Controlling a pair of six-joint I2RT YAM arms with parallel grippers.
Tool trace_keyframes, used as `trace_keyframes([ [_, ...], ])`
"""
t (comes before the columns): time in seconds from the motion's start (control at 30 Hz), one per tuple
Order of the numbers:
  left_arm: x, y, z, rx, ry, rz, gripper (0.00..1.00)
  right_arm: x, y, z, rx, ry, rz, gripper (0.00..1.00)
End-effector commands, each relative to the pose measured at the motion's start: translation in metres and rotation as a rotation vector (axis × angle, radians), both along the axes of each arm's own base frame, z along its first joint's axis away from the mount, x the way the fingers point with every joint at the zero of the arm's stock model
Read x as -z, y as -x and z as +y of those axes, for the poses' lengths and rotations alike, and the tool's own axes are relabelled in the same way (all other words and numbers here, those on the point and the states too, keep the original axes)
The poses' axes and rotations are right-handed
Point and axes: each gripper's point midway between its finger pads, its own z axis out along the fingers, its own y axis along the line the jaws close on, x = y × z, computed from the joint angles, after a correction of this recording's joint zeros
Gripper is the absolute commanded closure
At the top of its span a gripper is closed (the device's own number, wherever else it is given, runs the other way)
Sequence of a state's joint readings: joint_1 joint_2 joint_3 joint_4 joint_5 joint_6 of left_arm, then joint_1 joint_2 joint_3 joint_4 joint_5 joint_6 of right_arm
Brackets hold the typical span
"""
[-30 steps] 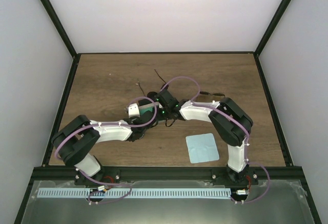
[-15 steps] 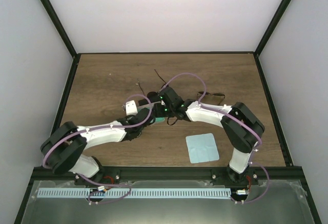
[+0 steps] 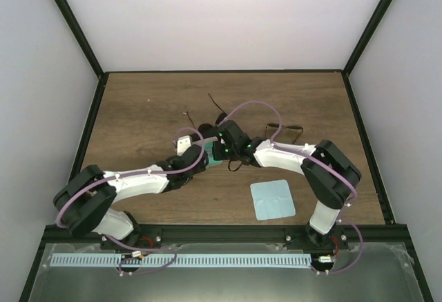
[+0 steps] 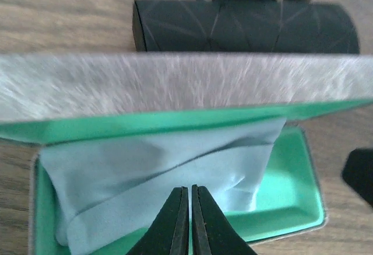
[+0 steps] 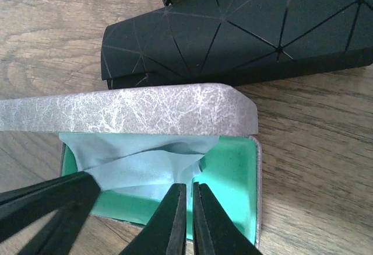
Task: Organize the sunglasses
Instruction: Place the glasses cleaning cloth in the sunglasses case.
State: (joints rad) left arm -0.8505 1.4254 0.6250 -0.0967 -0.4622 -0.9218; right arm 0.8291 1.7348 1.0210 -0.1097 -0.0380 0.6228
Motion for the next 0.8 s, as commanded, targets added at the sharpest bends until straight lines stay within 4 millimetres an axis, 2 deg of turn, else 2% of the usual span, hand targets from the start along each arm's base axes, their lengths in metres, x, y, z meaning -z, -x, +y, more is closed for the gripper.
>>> trace_keyframes([
  [0.0,0.025,0.002,-0.013,0.062,0.021,0.040,0.96,-0.015,-0.003,0.006,0.010,-0.046,-0.039,0.95],
  [0.13,0.041,0.003,-0.010,0.053,-0.017,0.068,0.96,-0.009,-0.003,0.014,-0.016,-0.047,-0.017,0.87],
  [0.23,0.047,0.004,-0.004,0.029,-0.041,0.077,0.96,-0.004,-0.003,0.016,-0.023,-0.046,-0.003,0.86],
  [0.47,0.044,0.003,0.000,0.010,-0.050,0.066,0.96,0.013,-0.002,0.016,-0.027,-0.018,0.025,0.86],
  [0.57,0.042,0.003,0.000,0.013,-0.048,0.063,0.96,0.020,0.000,0.022,-0.047,-0.017,0.048,0.85],
  [0.67,0.041,0.003,0.000,0.017,-0.047,0.063,0.96,0.028,-0.002,0.025,-0.054,-0.005,0.064,0.82],
  [0.77,0.040,0.003,0.000,0.021,-0.049,0.061,0.96,0.031,-0.001,0.030,-0.073,-0.015,0.079,0.74],
])
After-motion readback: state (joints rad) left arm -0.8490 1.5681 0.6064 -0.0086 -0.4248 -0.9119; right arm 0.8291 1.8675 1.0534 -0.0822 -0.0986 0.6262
